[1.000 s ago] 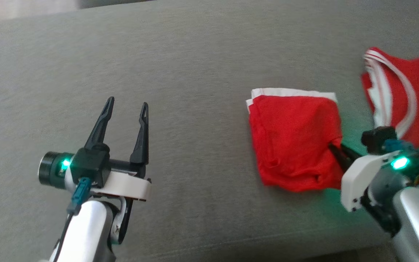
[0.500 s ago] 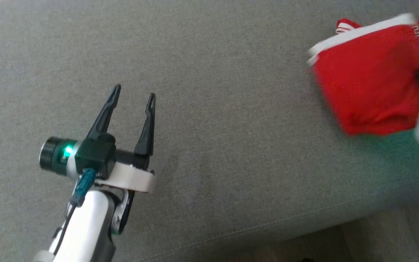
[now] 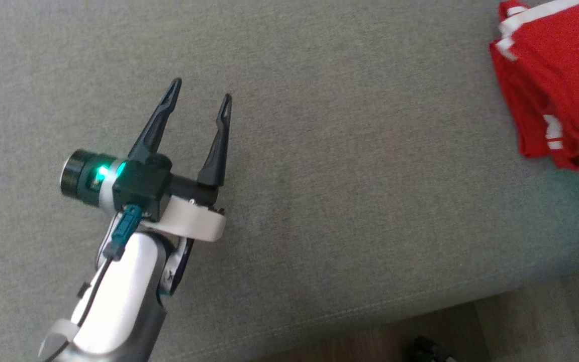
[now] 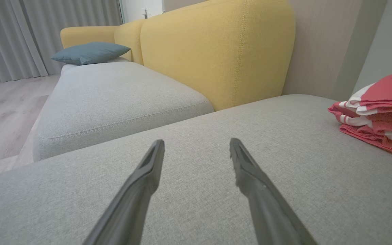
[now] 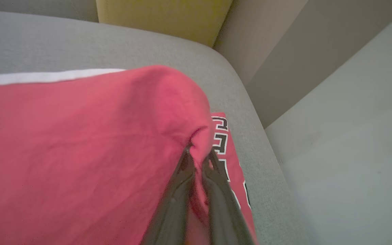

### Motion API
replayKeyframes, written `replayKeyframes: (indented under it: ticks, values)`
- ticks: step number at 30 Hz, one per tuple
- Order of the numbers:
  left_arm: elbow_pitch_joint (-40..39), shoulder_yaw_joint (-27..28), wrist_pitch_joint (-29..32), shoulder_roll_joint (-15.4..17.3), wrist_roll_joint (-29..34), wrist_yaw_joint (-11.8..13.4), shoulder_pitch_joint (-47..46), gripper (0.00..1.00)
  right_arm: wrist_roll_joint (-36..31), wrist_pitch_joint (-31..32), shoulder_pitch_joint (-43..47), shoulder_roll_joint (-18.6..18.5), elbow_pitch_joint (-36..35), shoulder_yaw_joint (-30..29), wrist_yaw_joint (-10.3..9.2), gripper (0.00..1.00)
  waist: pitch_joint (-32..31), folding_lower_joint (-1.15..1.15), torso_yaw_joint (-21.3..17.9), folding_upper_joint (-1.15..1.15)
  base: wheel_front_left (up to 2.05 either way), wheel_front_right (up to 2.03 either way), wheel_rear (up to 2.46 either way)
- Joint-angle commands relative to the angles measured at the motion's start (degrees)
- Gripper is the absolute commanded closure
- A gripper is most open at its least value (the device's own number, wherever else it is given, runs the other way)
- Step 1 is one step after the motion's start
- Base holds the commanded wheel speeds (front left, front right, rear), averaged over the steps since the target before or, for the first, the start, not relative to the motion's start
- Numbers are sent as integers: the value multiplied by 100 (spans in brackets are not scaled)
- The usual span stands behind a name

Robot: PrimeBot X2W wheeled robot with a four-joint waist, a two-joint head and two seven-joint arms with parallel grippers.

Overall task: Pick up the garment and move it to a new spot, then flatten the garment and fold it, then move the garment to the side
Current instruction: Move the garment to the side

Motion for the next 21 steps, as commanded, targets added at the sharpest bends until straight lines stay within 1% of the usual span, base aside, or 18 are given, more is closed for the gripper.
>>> replayKeyframes:
  ticks: [1, 6, 9, 10, 11, 12, 13, 14, 16, 18, 21]
  values:
    - [-170, 106, -32, 32, 75, -42, -252, 0, -74, -29, -65, -177, 18, -121, -5, 100, 122, -1, 67, 0, 0, 0, 0]
    - [-130, 77, -64, -7, 63, -56, -392, 0, -227, -23, -144, -94, 362, -460, -5, 100, 285, -1, 119, 0, 0, 0, 0]
    - [-102, 66, -78, -25, 47, -62, -441, 0, -303, 32, -150, -10, 531, -764, -5, 100, 354, -1, 139, 0, 0, 0, 0]
    - [-90, 60, -82, -28, 44, -66, -452, 0, -314, -26, -147, 40, 524, -877, -5, 96, 364, -1, 145, 0, 0, 0, 0]
    - [-78, 57, -86, -29, 40, -69, -460, 0, -320, -73, -128, 107, 510, -988, -5, 70, 369, -1, 149, 0, 0, 0, 0]
    - [-64, 57, -89, -27, 32, -73, -463, 0, -310, -62, -90, 199, 508, -1120, -5, 15, 363, -1, 153, 0, 0, 0, 0]
    - [-46, 58, -92, -27, 22, -76, -461, 0, -334, -74, -39, 274, 474, -1240, -5, 0, 344, -1, 158, 0, 0, 0, 0]
    - [-9, 65, -97, -32, -3, -72, -438, 0, -400, -153, 109, 426, 334, -1456, -5, 0, 270, -1, 169, 0, 0, 0, 0]
    - [31, 73, -100, -40, -31, -64, -393, 0, -487, -235, 313, 571, 163, -1804, -5, 0, 157, -1, 192, 0, 0, 0, 0]
    - [49, 83, -102, -52, -57, -45, -330, 0, -593, -429, 570, 751, -166, -2131, -5, 0, 14, -1, 231, 0, 0, 0, 0]
    - [42, 143, -103, -48, -99, 24, -163, 0, -636, -832, 1031, 1118, -915, -2297, -5, 0, -236, -1, 269, 0, 0, 0, 0]
